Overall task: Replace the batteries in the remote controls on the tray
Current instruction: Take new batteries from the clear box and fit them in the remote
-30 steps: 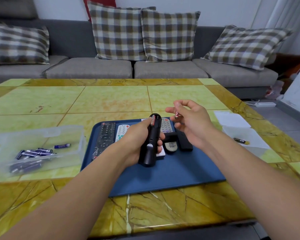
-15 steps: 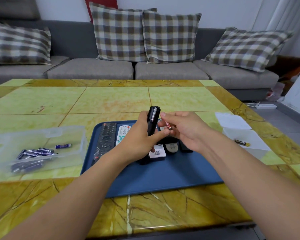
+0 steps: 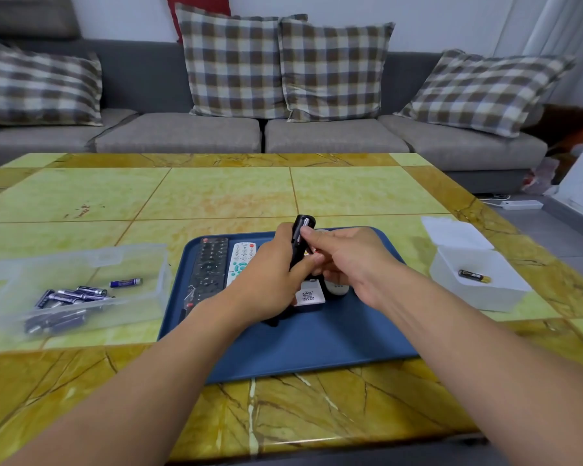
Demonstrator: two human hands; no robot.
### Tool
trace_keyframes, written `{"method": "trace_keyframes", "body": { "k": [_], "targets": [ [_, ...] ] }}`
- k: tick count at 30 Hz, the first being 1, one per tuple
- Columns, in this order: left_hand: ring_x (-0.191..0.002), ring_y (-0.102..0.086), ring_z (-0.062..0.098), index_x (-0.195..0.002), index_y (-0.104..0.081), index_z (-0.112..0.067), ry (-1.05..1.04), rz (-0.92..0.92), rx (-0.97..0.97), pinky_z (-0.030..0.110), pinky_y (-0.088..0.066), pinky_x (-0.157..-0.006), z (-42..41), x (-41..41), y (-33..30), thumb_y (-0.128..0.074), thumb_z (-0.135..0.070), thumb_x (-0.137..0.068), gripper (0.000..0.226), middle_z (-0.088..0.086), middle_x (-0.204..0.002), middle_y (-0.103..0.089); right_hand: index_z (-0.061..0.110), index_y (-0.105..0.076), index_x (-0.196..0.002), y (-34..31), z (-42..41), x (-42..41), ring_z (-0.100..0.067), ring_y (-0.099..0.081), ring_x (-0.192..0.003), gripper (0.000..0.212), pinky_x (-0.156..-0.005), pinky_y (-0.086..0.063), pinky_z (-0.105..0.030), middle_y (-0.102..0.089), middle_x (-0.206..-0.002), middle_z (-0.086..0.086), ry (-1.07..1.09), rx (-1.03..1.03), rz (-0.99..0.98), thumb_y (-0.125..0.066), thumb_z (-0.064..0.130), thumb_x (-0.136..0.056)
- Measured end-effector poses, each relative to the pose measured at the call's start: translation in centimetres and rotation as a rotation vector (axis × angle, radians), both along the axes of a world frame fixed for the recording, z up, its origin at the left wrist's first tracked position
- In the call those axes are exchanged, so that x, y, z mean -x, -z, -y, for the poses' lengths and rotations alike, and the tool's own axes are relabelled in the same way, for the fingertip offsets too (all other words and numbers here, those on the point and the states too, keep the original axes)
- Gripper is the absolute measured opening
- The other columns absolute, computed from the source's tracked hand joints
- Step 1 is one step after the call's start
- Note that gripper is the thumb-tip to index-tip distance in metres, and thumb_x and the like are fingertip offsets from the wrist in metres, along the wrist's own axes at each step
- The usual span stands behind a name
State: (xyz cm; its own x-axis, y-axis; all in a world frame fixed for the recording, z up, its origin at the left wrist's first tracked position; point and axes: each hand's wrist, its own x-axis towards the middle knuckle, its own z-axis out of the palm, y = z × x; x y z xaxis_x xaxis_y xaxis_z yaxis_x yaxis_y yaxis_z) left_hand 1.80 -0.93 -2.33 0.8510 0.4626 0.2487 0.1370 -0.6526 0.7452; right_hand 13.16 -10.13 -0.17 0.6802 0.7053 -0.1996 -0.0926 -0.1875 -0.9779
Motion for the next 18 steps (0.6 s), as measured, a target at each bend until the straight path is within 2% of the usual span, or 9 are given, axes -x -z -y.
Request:
{"method": "trace_keyframes", "body": {
  "k": [5, 7, 12, 14, 18],
  "targets": [
    [-0.057, -0.061, 0.014, -0.117, -0.043, -0.015, 0.063, -0.017, 0.078, 0.028, -0.050, -0.057, 0.2, 0.1, -0.3, -0.053, -0.029, -0.103, 0.022, -0.001, -0.072, -0.063, 0.017, -0.059, -0.069, 0.1, 0.3, -0.4, -0.010, -0.059, -0.049, 0.033, -0.052, -0.047, -0.020, -0.063, -0.060, 0.000, -0.037, -0.046, -0.099, -0.083, 0.038, -0.076],
    [-0.055, -0.062, 0.018, -0.114, -0.043, -0.014, 0.092, 0.006, 0.187, 0.031, -0.054, -0.056, 0.7, 0.0, -0.6, -0.052, -0.027, -0.103, 0.019, 0.005, -0.072, -0.063, 0.015, -0.059, -0.073, 0.2, 0.3, -0.5, -0.010, -0.055, -0.047, 0.034, -0.050, -0.046, -0.020, -0.063, -0.060, -0.001, -0.020, -0.082, -0.134, -0.084, 0.038, -0.074],
    [-0.057, -0.056, 0.015, -0.116, -0.046, -0.006, 0.050, 0.077, 0.484, 0.032, -0.054, -0.056, 1.3, -0.7, -0.9, -0.047, -0.024, -0.106, 0.021, 0.007, -0.078, -0.056, 0.010, -0.061, -0.080, 0.1, 0.1, -0.3, -0.013, -0.051, -0.046, 0.034, -0.046, -0.046, -0.020, -0.061, -0.060, -0.005, 0.055, -0.171, -0.156, -0.086, 0.033, -0.073],
    [-0.057, -0.055, 0.016, -0.117, -0.046, -0.006, 0.017, 0.098, 0.530, 0.033, -0.055, -0.056, 1.3, -0.9, -1.1, -0.045, -0.023, -0.106, 0.020, 0.008, -0.080, -0.055, 0.009, -0.061, -0.078, 0.0, 0.0, -0.4, -0.013, -0.051, -0.046, 0.032, -0.048, -0.047, -0.021, -0.061, -0.060, -0.005, 0.048, -0.192, -0.128, -0.085, 0.030, -0.074],
    [-0.057, -0.054, 0.017, -0.122, -0.048, -0.009, 0.016, 0.108, 0.547, 0.034, -0.054, -0.055, 1.4, -1.1, -1.2, -0.046, -0.021, -0.106, 0.019, 0.007, -0.079, -0.057, 0.008, -0.061, -0.098, -0.2, 0.1, -0.6, -0.015, -0.051, -0.045, 0.034, -0.049, -0.048, -0.024, -0.064, -0.067, -0.006, 0.034, -0.203, -0.143, -0.084, 0.025, -0.078]
  ]
}}
